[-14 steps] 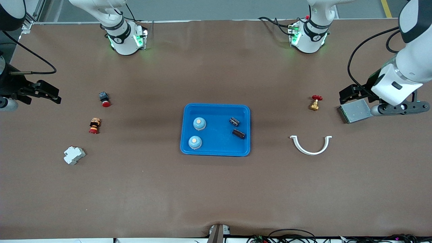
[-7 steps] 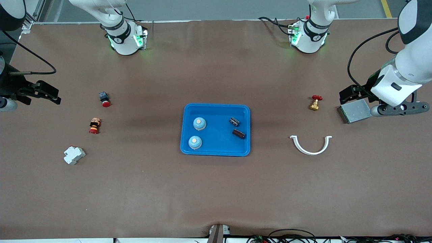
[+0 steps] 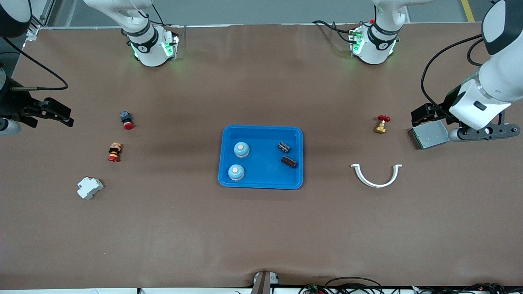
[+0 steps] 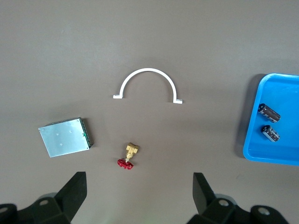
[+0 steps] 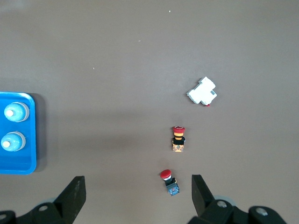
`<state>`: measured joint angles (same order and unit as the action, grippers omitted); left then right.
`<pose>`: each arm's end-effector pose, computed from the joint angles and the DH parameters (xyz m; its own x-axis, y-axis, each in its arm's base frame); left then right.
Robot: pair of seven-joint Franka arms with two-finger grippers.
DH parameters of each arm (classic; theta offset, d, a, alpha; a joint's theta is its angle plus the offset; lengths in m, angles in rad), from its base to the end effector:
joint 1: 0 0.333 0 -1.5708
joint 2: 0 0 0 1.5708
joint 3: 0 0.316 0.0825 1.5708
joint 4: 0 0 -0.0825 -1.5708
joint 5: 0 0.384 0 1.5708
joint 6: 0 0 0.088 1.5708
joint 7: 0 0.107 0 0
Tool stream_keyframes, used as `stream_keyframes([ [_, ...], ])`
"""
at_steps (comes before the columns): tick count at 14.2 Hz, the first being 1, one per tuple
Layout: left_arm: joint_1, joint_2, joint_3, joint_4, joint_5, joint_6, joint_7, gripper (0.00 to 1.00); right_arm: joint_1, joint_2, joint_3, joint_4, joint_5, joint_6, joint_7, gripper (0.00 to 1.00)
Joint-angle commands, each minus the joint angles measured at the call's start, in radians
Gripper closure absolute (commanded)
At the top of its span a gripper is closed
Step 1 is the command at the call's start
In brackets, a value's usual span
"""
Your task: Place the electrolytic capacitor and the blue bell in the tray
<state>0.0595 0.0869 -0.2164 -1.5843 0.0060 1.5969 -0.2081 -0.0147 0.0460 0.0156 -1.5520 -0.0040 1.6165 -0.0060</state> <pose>0.5730 -0.0850 0.5721 0.9960 0.0509 -0.0733 0.0508 -0.9987 -0.0025 0.5730 -0.0001 0.6115 0.9998 0.0071 0.0185 0.0070 -1.0000 0.0034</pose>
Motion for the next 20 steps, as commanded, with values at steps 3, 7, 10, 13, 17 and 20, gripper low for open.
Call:
stream_keyframes([
  [3,-0.013,0.007,-0.023,0.020,-0.008,-0.020,0.006,0.00,-0.007,-0.011,0.006,-0.005,0.018,0.003,0.024,0.00],
  [7,-0.013,0.008,-0.023,0.020,-0.008,-0.018,0.006,0.00,-0.008,-0.011,0.004,-0.005,0.018,0.003,0.024,0.00],
  [10,-0.013,0.008,-0.023,0.020,-0.008,-0.018,0.007,0.00,-0.007,-0.009,0.004,-0.005,0.018,0.008,0.024,0.00],
  [13,-0.017,0.004,-0.023,0.021,-0.008,-0.018,0.007,0.00,-0.008,-0.009,0.006,-0.005,0.018,0.026,0.023,0.00],
  [17,-0.056,0.001,-0.003,0.021,-0.008,-0.020,0.007,0.00,-0.010,-0.011,0.006,-0.005,0.018,0.039,0.024,0.00],
  [20,-0.086,0.005,0.037,0.021,-0.008,-0.020,0.007,0.00,-0.007,-0.009,0.006,-0.020,0.021,0.051,0.027,0.00],
])
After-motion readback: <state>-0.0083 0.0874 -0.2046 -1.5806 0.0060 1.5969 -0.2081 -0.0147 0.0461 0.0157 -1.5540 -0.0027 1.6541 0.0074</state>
